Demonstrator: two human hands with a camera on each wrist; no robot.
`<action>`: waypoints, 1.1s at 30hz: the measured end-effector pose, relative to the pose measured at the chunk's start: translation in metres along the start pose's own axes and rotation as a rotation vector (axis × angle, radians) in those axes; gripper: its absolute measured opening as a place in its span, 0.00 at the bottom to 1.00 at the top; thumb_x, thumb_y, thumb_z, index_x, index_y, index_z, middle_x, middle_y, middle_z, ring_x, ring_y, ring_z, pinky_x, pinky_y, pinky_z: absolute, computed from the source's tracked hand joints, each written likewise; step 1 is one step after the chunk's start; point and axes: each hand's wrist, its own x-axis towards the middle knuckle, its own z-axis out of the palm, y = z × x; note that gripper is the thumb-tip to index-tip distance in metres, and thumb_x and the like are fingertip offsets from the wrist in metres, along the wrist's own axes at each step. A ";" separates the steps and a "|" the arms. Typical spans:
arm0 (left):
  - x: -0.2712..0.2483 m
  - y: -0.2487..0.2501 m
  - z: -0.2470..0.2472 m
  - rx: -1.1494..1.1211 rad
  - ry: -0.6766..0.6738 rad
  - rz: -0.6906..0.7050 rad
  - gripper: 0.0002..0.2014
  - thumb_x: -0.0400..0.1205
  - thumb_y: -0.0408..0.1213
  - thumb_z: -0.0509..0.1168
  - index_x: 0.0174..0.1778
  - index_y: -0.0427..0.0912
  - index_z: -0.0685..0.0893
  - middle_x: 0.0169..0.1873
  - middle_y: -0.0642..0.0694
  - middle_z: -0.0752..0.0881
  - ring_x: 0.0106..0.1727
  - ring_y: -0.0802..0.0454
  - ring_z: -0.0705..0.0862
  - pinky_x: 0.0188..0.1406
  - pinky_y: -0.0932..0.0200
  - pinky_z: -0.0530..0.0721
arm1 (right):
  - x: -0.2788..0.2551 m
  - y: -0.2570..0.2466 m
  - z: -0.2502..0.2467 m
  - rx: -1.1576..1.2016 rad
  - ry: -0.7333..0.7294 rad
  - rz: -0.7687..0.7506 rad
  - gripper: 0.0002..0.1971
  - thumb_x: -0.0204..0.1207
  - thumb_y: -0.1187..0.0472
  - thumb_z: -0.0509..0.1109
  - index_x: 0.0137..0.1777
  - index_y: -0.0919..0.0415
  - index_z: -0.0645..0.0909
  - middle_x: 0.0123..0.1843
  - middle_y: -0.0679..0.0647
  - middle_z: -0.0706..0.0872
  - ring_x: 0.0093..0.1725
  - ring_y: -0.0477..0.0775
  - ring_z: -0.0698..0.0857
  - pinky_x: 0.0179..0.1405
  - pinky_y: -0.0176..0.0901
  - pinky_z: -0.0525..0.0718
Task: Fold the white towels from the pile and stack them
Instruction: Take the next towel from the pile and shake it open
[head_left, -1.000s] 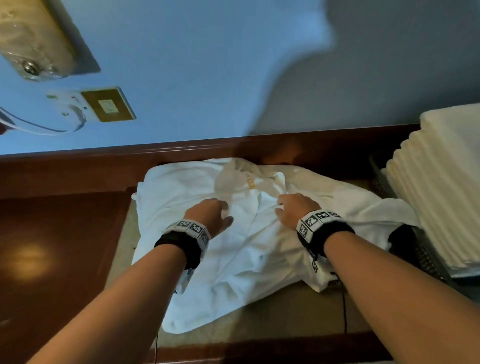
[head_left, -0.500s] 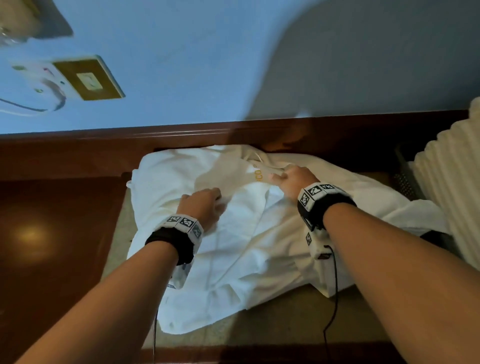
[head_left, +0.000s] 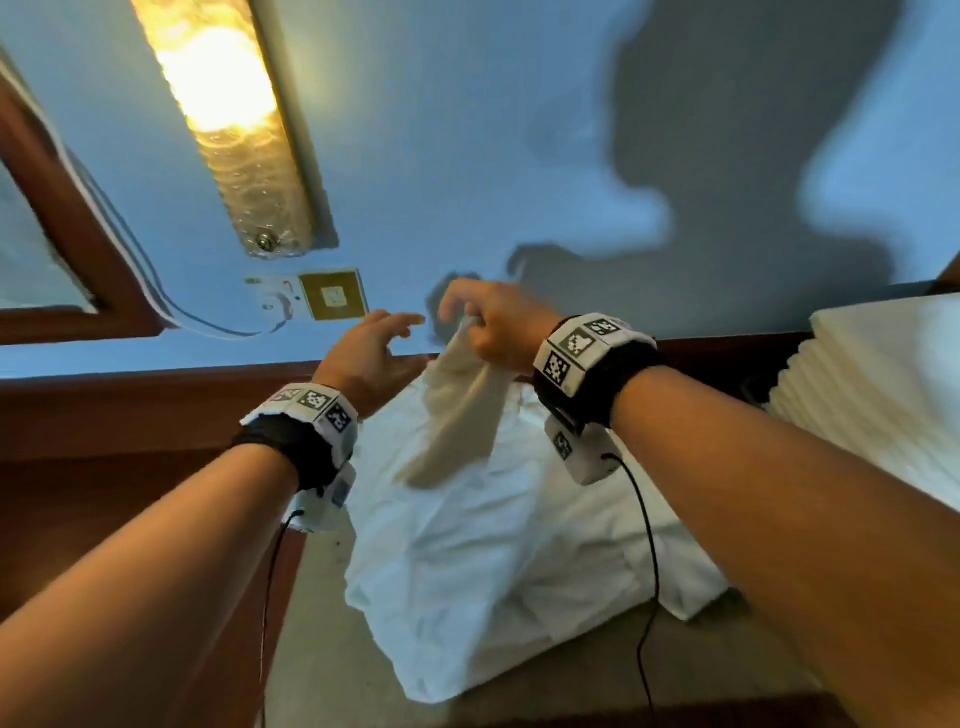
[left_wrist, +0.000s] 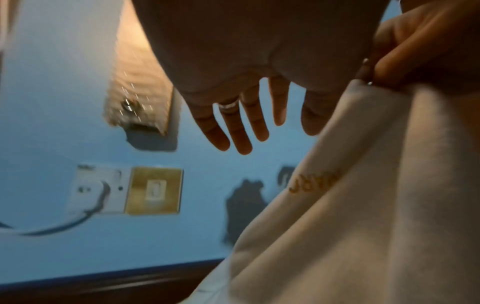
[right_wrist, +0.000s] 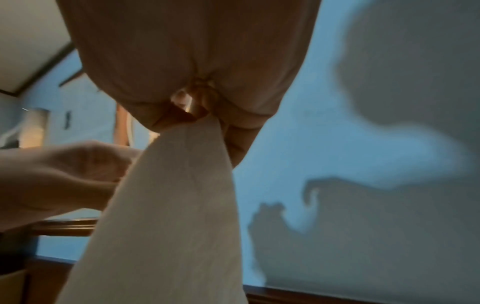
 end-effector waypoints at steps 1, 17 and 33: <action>-0.006 0.000 -0.017 -0.005 -0.038 0.043 0.28 0.76 0.48 0.75 0.73 0.59 0.79 0.63 0.45 0.80 0.56 0.45 0.81 0.63 0.48 0.80 | -0.007 -0.023 -0.001 -0.028 -0.011 -0.027 0.19 0.73 0.73 0.60 0.58 0.56 0.83 0.37 0.43 0.73 0.41 0.49 0.76 0.38 0.38 0.70; -0.131 -0.024 -0.145 -0.180 0.048 0.059 0.11 0.74 0.39 0.77 0.29 0.50 0.82 0.26 0.53 0.83 0.31 0.54 0.80 0.40 0.57 0.77 | -0.081 -0.166 0.035 -0.371 -0.060 -0.045 0.23 0.74 0.57 0.74 0.66 0.50 0.71 0.51 0.55 0.83 0.48 0.62 0.82 0.46 0.51 0.80; -0.222 -0.113 -0.276 0.034 0.159 -0.226 0.12 0.73 0.46 0.79 0.48 0.46 0.89 0.41 0.47 0.90 0.41 0.51 0.86 0.41 0.57 0.83 | -0.014 -0.260 0.048 0.162 0.295 -0.195 0.05 0.78 0.64 0.72 0.41 0.62 0.84 0.42 0.56 0.86 0.47 0.56 0.83 0.43 0.44 0.74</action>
